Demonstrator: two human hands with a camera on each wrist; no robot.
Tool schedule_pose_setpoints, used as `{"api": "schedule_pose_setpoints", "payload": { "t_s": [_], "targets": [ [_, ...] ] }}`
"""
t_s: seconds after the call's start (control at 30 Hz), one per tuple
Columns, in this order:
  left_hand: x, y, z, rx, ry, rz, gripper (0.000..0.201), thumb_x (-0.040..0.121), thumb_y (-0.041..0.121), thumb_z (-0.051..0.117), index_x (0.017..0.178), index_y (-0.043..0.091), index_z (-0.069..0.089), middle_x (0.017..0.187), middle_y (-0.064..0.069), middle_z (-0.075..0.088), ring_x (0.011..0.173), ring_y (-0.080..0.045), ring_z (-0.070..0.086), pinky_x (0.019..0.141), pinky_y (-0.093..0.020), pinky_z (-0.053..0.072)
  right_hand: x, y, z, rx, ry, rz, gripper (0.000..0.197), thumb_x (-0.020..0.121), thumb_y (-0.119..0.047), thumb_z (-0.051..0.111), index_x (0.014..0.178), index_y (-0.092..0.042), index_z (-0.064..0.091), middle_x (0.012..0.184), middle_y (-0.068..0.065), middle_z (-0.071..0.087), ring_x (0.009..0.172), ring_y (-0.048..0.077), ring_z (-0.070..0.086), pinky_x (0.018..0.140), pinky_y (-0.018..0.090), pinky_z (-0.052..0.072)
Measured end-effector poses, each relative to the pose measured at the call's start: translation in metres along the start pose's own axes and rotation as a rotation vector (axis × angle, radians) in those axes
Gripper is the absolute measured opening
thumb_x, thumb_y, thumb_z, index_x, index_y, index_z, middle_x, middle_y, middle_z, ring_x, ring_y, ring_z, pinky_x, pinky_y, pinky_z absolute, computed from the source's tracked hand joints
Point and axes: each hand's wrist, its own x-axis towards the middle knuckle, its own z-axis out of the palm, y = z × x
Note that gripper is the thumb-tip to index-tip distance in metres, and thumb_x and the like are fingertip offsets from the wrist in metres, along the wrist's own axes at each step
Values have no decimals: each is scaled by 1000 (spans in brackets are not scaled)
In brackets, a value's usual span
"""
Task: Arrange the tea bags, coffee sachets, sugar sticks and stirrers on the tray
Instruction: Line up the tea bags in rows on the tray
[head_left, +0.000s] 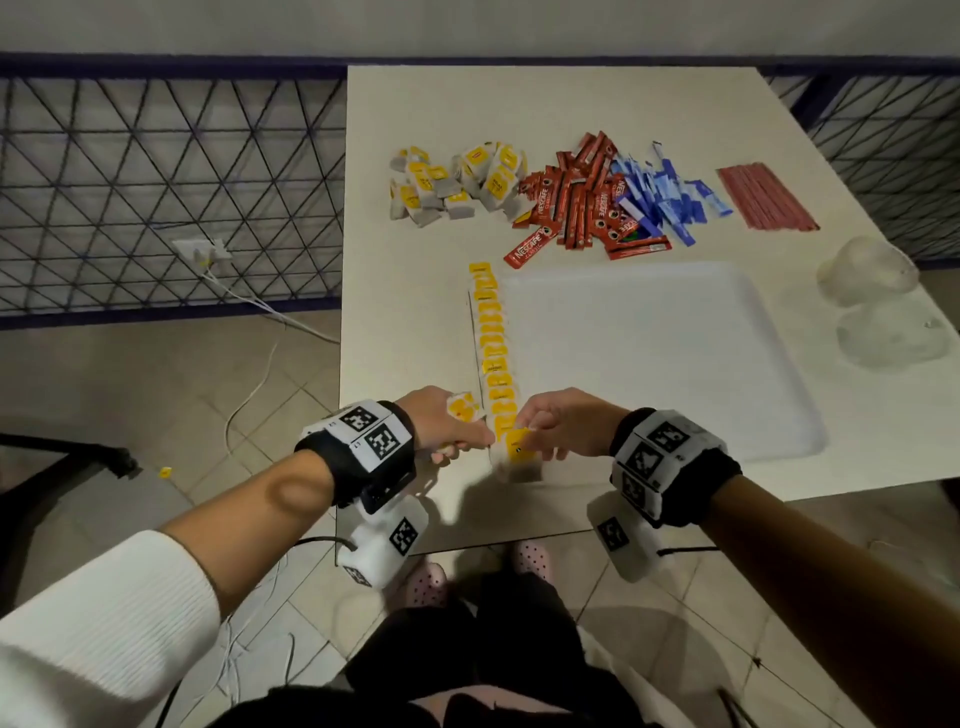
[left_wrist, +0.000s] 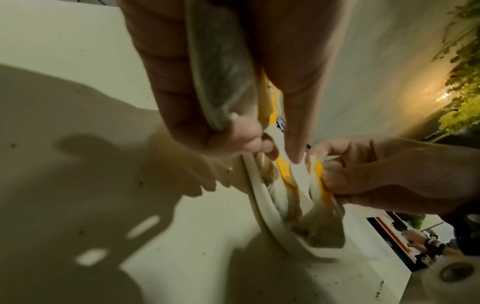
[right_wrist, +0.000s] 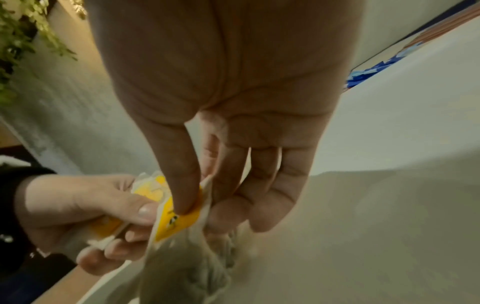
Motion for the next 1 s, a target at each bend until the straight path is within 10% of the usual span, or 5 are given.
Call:
{"api": "schedule_pose_setpoints", "payload": {
  "t_s": [0.47, 0.67, 0.83, 1.0],
  "targets": [
    [-1, 1, 15, 252, 202, 48, 26, 83, 31, 65, 62, 16, 58, 49, 3, 55, 35, -9, 47, 45, -17, 41, 8, 14, 17, -19, 182, -62, 21, 82, -4, 63, 72, -21, 55, 60, 1, 57, 43, 3, 53, 55, 14, 44],
    [-15, 5, 28, 482, 213, 62, 27, 73, 49, 71, 72, 26, 57, 72, 6, 59, 75, -13, 56, 62, -20, 43, 7, 12, 21, 8, 254, -73, 15, 82, -2, 62, 97, 0, 63, 63, -5, 52, 46, 7, 53, 51, 11, 43],
    [-15, 2, 45, 627, 232, 92, 40, 71, 56, 69, 91, 23, 60, 92, 0, 62, 85, -17, 58, 72, -25, 44, 5, 13, 22, 16, 252, -48, 15, 81, -8, 66, 95, -11, 63, 72, -5, 51, 71, 22, 56, 79, 37, 53],
    [-13, 2, 46, 707, 276, 68, 49, 76, 50, 68, 111, 17, 58, 108, -4, 63, 100, -23, 60, 76, -26, 44, 1, 11, 25, 43, 287, -51, 18, 82, -7, 64, 100, -7, 62, 67, -4, 53, 53, 11, 53, 59, 16, 46]
  ]
}}
